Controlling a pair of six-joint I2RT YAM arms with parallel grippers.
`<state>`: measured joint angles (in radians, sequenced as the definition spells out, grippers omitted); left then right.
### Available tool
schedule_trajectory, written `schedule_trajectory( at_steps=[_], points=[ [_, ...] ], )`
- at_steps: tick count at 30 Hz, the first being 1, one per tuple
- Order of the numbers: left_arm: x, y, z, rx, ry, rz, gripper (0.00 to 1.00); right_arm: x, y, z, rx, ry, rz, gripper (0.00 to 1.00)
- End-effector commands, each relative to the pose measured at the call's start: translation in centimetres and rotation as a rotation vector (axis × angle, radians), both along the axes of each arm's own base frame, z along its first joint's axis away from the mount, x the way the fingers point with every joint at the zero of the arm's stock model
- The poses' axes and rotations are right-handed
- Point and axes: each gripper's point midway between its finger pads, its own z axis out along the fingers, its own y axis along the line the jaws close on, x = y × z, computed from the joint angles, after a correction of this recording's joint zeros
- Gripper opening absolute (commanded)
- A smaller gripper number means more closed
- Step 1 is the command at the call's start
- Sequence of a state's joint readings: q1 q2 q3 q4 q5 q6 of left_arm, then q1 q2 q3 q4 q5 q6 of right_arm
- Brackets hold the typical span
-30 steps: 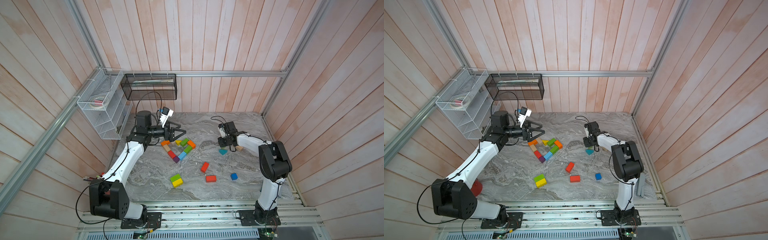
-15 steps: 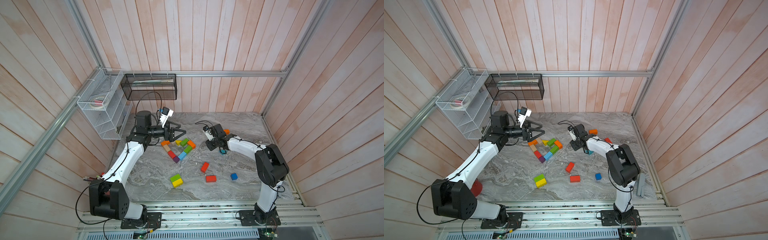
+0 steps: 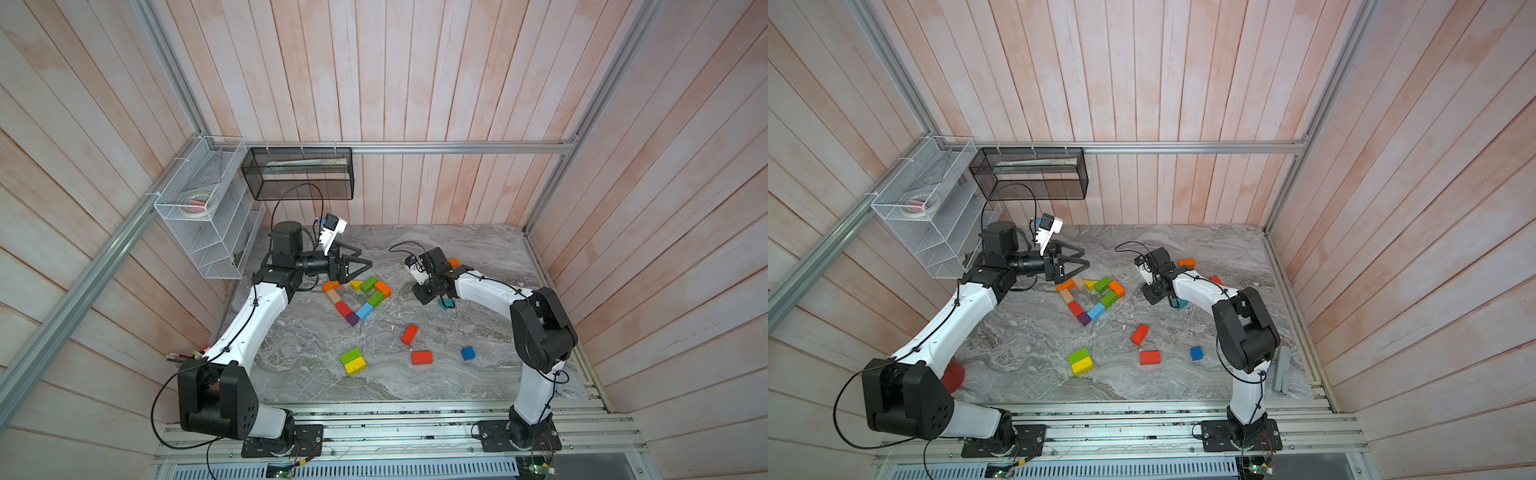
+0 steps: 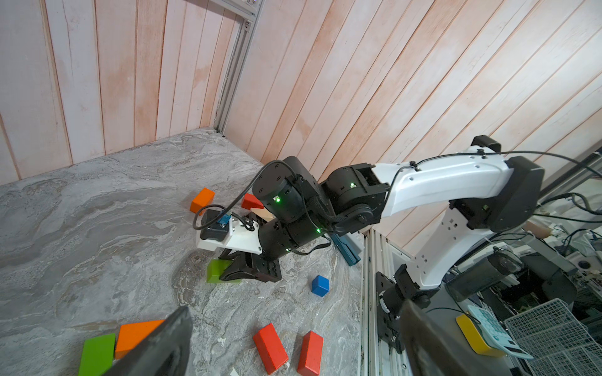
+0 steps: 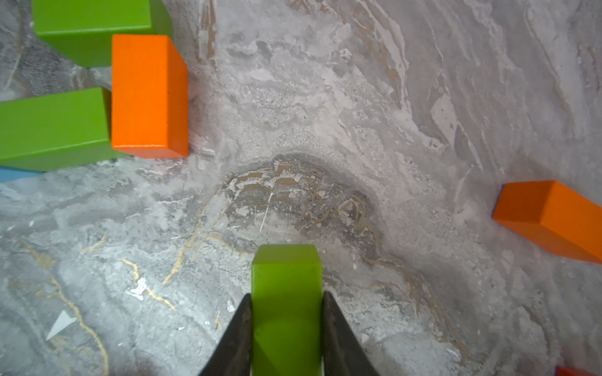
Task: Assemble a heart with building blocks
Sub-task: Assemble the building block at the center of the board.
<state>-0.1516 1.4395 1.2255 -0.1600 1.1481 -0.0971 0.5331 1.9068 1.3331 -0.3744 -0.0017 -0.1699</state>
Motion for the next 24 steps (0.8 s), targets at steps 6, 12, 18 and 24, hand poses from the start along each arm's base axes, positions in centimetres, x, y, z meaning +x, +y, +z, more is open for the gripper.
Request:
schedule_trajectory(
  at_steps=[6,12,18,24],
  points=[
    [-0.7,-0.1,0.4,-0.003,-0.027,-0.013,1.0,-0.9,-1.9,-2.4,-0.039,0.085,-0.013,0.22],
    [-0.8,-0.1,0.4,-0.004,-0.027,-0.016,1.0,-1.4,-2.4,-3.1,-0.041,0.112,-0.018,0.23],
    [-0.8,-0.1,0.4,-0.006,-0.029,-0.018,1.0,-1.5,-2.8,-3.6,-0.046,0.127,-0.027,0.23],
    [-0.8,-0.1,0.4,-0.005,-0.029,-0.016,1.0,-1.2,-3.2,-3.7,-0.053,0.124,-0.04,0.22]
  ],
)
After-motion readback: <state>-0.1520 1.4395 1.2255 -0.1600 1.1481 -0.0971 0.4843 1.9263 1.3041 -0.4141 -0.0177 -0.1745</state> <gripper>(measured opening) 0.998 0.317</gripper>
